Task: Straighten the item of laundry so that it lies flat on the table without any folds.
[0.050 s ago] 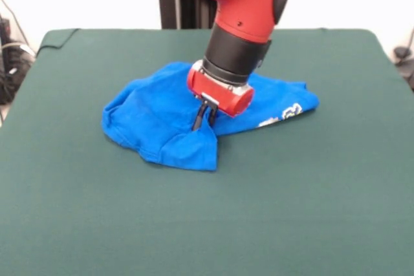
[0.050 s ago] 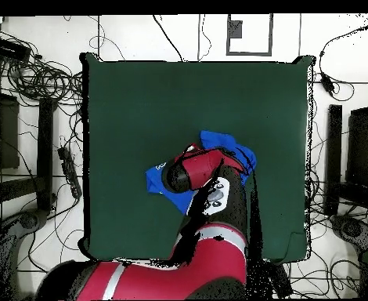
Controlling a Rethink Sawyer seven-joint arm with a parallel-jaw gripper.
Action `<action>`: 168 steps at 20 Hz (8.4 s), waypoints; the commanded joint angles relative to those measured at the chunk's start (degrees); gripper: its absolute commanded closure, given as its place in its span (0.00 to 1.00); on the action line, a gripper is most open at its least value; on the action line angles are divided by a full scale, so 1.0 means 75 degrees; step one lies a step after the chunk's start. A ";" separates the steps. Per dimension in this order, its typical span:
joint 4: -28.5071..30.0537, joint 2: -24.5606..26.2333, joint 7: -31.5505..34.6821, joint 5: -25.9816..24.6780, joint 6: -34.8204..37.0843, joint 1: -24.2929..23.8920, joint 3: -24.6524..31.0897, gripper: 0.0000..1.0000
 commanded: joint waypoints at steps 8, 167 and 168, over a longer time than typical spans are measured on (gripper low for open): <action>0.0403 -0.0899 0.0715 0.1118 -0.0387 -0.0145 0.1267 1.00; 0.1774 0.0053 -0.0048 0.1231 -0.2129 -0.0212 -0.0268 0.00; 0.1768 0.0053 -0.0052 0.1213 -0.2131 -0.0246 -0.0238 0.00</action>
